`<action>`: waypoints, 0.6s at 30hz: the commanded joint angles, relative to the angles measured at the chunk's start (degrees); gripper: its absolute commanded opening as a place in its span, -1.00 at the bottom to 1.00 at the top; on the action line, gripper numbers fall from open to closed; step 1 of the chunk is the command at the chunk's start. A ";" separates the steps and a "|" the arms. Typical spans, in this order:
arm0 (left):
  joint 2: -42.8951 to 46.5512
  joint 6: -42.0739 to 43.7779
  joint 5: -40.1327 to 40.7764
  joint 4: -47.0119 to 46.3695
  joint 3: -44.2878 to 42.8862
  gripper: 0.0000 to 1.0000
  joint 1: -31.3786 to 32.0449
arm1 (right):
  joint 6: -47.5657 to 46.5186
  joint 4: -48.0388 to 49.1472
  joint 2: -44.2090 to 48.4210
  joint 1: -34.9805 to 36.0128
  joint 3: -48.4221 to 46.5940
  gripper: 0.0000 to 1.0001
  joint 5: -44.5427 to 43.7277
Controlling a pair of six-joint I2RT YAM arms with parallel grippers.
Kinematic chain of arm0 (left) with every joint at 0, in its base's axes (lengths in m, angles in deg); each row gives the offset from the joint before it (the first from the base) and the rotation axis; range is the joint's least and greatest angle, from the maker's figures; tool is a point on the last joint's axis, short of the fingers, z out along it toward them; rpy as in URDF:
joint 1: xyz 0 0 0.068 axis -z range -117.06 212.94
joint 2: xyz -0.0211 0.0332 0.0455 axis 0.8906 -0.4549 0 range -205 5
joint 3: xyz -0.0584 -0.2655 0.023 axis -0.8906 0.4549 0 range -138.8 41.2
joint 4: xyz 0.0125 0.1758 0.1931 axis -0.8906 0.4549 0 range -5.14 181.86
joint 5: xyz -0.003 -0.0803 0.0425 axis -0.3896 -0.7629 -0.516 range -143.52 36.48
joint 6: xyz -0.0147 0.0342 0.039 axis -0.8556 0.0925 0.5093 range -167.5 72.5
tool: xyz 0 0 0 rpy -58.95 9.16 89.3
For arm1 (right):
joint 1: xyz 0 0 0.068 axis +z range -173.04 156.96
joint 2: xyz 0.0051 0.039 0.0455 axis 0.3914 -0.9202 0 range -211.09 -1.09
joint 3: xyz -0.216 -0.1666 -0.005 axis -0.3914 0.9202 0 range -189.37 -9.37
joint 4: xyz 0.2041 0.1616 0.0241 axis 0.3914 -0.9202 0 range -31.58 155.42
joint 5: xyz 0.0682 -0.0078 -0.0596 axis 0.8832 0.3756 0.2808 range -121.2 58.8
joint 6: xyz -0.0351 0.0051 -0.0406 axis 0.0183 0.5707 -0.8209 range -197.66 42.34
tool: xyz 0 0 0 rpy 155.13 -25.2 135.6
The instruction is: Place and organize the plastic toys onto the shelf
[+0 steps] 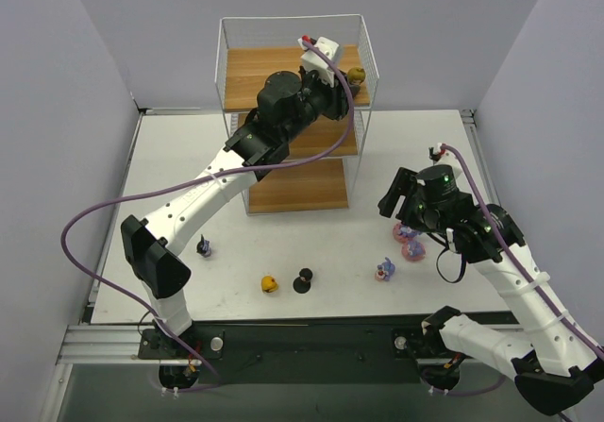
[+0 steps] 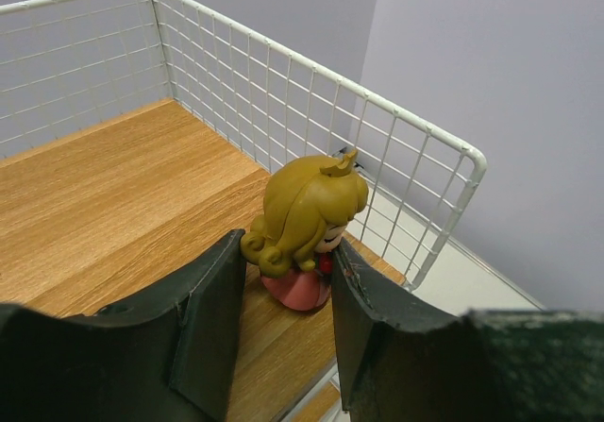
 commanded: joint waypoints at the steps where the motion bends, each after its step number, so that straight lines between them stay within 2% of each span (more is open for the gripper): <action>1: -0.36 0.04 1.06 7.18 -0.88 -0.31 0.03 | -0.88 0.80 0.40 -0.64 0.37 0.35 0.18; 8: -0.27 0.57 1.41 7.54 -0.97 0.00 0.03 | -0.70 0.89 0.84 -0.99 0.81 0.35 0.54; 18: -0.09 1.10 1.50 8.06 -1.85 0.19 0.03 | -0.70 0.80 1.72 -1.78 1.08 0.34 0.54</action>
